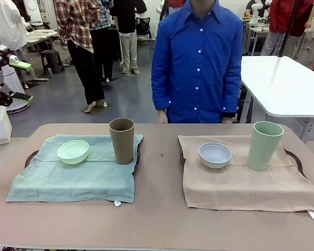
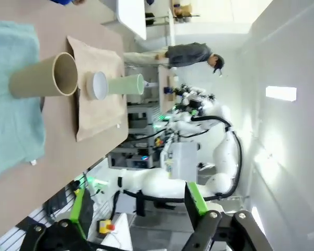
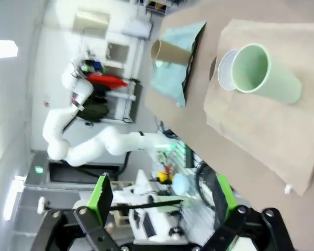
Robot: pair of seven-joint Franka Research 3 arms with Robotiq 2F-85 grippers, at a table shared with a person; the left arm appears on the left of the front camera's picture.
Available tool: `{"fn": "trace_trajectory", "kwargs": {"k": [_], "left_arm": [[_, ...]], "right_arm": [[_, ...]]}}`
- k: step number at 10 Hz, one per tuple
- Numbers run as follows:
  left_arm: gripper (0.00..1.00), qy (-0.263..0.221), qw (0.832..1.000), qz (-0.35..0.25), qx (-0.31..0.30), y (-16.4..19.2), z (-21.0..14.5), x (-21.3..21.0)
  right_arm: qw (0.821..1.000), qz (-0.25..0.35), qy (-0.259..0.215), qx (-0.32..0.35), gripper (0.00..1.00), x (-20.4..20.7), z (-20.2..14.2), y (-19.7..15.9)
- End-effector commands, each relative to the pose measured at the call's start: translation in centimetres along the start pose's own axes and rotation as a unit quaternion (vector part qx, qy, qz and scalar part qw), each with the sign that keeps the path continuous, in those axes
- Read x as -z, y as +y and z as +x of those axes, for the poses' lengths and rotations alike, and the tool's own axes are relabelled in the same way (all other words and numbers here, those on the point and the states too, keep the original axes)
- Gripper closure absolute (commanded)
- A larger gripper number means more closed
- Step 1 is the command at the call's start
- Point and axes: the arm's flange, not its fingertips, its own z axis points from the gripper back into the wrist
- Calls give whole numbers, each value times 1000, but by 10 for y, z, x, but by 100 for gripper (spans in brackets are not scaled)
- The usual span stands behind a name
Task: Set up a tray with a mat and arrange the tableware.
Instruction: Place the Picnic Bowl and Reusable plastic cup back onto the Handle tray in front of the human's position.
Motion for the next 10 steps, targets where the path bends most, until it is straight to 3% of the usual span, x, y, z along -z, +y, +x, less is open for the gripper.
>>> {"fn": "trace_trajectory", "kwargs": {"k": [1, 4, 6, 7, 10], "left_arm": [[7, -43, 998, -48, -10, 10, -11, -16], [7, -82, 994, -67, -29, 19, -25, -25], [7, -93, 995, -30, -24, 12, -32, -16], [7, -78, 995, -55, -35, 21, -21, -34], [7, -78, 995, -55, -35, 21, -21, -34]], "right_arm": [[997, 27, -36, 68, 0, -26, 5, 1], [992, 35, -43, 112, 0, -39, -3, -21], [990, 18, -6, 141, 0, -41, -8, -29], [993, 25, -44, 107, 0, -41, -11, -28], [993, 25, -44, 107, 0, -41, -11, -28]]}}
